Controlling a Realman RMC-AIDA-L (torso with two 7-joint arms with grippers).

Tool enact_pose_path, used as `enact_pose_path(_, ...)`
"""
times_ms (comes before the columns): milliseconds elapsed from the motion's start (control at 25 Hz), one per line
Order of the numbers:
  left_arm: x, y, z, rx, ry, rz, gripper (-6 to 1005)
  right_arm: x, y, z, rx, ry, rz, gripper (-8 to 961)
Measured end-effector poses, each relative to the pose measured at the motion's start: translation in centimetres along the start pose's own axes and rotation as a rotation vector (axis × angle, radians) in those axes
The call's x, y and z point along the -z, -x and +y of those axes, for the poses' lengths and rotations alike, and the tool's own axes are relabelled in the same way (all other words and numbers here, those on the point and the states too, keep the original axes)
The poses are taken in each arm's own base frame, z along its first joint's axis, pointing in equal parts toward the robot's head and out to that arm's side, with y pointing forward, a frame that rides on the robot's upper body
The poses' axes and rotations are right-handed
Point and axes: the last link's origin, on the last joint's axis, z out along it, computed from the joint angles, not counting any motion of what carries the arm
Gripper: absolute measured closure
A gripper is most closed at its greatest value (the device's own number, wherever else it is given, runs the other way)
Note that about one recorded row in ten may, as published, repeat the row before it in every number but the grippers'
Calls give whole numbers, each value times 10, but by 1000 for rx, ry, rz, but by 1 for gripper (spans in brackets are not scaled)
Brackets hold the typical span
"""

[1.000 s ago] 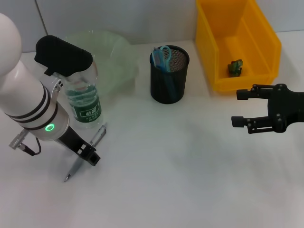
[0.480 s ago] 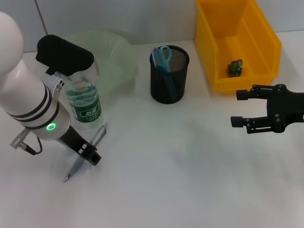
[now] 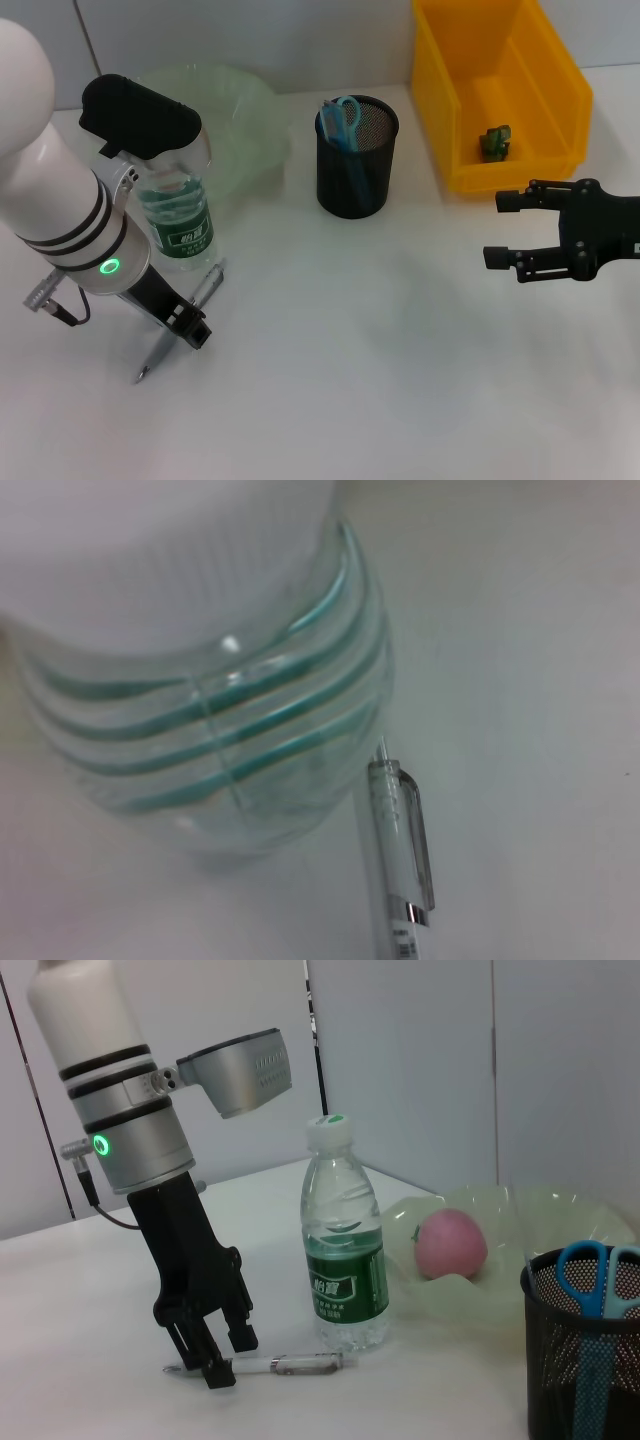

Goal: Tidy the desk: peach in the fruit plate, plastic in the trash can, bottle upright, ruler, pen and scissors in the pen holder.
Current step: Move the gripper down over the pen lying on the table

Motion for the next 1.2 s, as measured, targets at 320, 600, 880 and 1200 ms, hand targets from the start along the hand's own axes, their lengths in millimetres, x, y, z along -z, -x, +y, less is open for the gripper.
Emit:
enact_pose_path(320,1,-1,1,-7,1,-3,508,-1,0,1,2,7,7,121)
enact_pose_path(600,0,-1,1,-7,0,-5,623,-1,0,0,1,6,8,121)
enact_pose_path(880,-1,-1,0,-8,0,-4,622,-2,1,0,3,7,7,121)
enact_pose_path(1200,-2,1,-5,1,-9,-11,646,-3,1,1,5,14,11,122)
